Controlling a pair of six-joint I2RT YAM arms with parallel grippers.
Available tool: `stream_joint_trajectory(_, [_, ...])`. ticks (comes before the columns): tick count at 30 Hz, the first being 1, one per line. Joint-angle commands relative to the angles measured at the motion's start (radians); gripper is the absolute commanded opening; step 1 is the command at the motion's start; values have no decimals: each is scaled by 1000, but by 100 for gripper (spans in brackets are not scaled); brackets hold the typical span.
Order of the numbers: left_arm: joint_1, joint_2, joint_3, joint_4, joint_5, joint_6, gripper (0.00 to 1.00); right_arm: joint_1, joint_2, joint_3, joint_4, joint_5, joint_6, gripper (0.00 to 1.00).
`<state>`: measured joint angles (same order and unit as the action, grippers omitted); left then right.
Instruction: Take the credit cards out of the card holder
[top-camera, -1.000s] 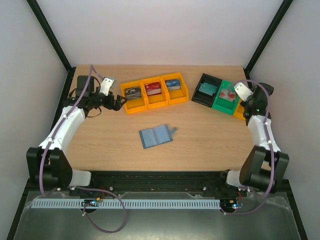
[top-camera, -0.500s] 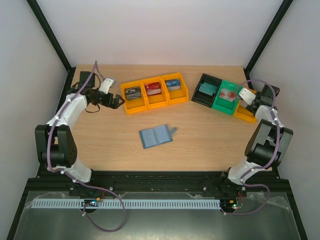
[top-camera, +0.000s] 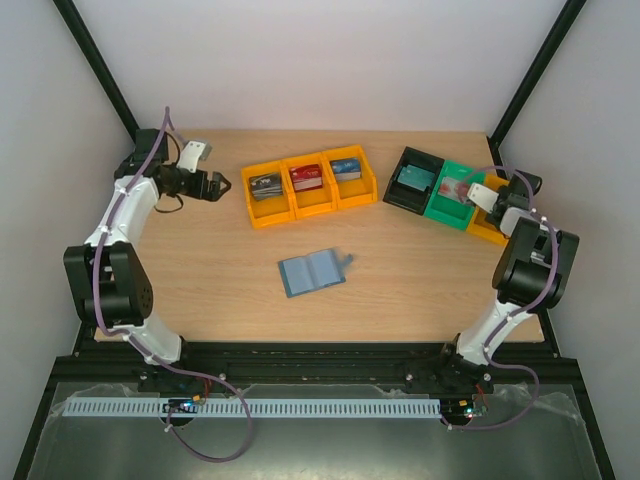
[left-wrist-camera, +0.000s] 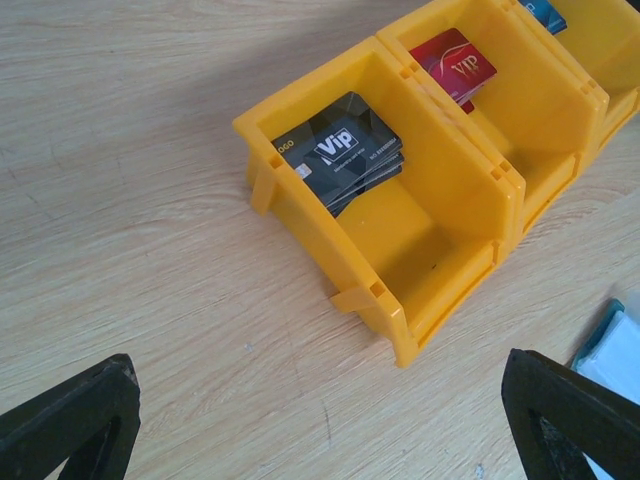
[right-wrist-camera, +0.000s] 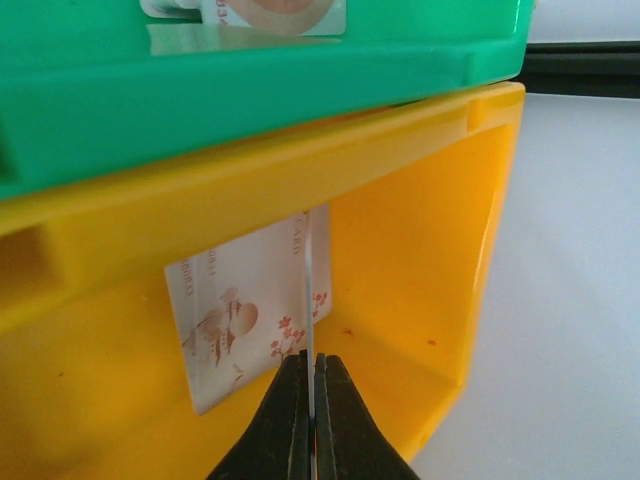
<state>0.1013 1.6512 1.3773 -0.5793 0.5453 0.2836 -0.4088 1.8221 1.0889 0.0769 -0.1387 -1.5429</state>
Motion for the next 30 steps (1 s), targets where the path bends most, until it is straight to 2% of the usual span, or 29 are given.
stream_joint_trajectory(1, [0,20,31,-39,3,10,99,11,41,33,92,28,-26,2])
stream_joint_trajectory(3, [0,21,43,-39,-11,7,99,16,67,40,97,41,-35,3])
stream_joint_trajectory(4, [0,19,47,-39,-18,8,99,19,76,39,106,46,-35,8])
stream_joint_trajectory(11, [1,15,54,-45,-25,15,100,25,65,-13,123,49,-49,52])
stream_joint_trajectory(17, [6,-8,39,-46,2,35,99,25,17,-25,85,31,-16,75])
stream_joint_trajectory(22, [10,-24,34,-52,32,41,99,25,-37,-23,100,-14,80,88])
stream_joint_trajectory(26, [11,-49,13,-50,45,45,100,25,-100,-25,119,-68,227,90])
stream_joint_trajectory(29, [11,-71,-4,-41,83,49,99,27,-172,-46,134,-165,456,89])
stream_joint_trajectory(30, [12,-77,-5,-39,95,49,99,27,-199,-85,225,-203,591,90])
